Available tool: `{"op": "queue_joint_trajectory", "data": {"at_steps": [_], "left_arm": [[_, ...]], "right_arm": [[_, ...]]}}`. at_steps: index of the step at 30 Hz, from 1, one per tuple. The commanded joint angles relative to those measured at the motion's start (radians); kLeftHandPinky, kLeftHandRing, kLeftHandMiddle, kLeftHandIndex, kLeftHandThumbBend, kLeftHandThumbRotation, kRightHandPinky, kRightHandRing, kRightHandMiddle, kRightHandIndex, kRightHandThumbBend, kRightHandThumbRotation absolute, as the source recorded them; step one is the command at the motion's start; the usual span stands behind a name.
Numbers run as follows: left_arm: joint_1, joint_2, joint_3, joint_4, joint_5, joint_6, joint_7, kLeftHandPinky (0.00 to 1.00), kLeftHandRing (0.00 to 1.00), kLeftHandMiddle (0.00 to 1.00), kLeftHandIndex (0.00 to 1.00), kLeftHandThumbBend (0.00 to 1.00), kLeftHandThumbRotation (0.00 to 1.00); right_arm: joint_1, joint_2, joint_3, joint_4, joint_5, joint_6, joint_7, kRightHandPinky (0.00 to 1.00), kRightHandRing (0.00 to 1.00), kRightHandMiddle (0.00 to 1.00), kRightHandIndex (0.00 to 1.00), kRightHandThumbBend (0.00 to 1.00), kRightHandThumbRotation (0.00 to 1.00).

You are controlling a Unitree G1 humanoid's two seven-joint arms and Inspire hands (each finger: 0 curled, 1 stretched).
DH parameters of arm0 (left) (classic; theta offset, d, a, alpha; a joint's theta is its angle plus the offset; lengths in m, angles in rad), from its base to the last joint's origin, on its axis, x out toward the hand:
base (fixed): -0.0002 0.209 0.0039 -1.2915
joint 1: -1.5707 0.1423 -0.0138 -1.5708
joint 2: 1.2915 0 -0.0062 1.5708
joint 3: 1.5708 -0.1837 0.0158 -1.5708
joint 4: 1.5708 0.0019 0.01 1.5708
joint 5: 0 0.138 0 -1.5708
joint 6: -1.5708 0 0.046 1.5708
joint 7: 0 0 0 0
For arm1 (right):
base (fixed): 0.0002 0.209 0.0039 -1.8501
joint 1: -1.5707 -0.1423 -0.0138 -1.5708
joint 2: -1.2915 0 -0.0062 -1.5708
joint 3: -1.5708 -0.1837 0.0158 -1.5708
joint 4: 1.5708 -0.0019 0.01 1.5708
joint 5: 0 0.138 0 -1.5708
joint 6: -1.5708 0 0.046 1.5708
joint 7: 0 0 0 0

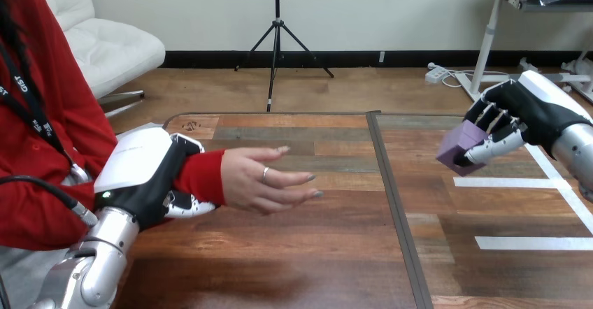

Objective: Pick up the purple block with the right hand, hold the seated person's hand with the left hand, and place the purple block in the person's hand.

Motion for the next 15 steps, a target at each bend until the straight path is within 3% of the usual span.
{"op": "queue_joint_trajectory", "data": {"at_steps": [1,4,15], "left_arm": [[-0.157,-0.016,0.081,-0.157,-0.043,-0.063,0.07,0.17,0.23,0.31,0.32,0.59,0.0],[-0.169,-0.025,0.077,-0.146,-0.04,-0.066,0.082,0.17,0.22,0.3,0.32,0.61,0.0],[-0.207,-0.069,0.055,-0.143,-0.048,-0.033,0.047,0.17,0.22,0.31,0.32,0.63,0.0]], "right_arm": [[-0.034,0.032,-0.045,-0.082,0.035,-0.022,-0.036,0.4,0.44,0.48,0.48,0.74,0.0],[-0.033,0.036,-0.054,-0.082,0.051,-0.031,-0.029,0.39,0.43,0.47,0.48,0.75,0.0],[-0.032,0.054,-0.068,-0.107,0.06,-0.021,-0.029,0.37,0.42,0.47,0.48,0.76,0.0]]}}
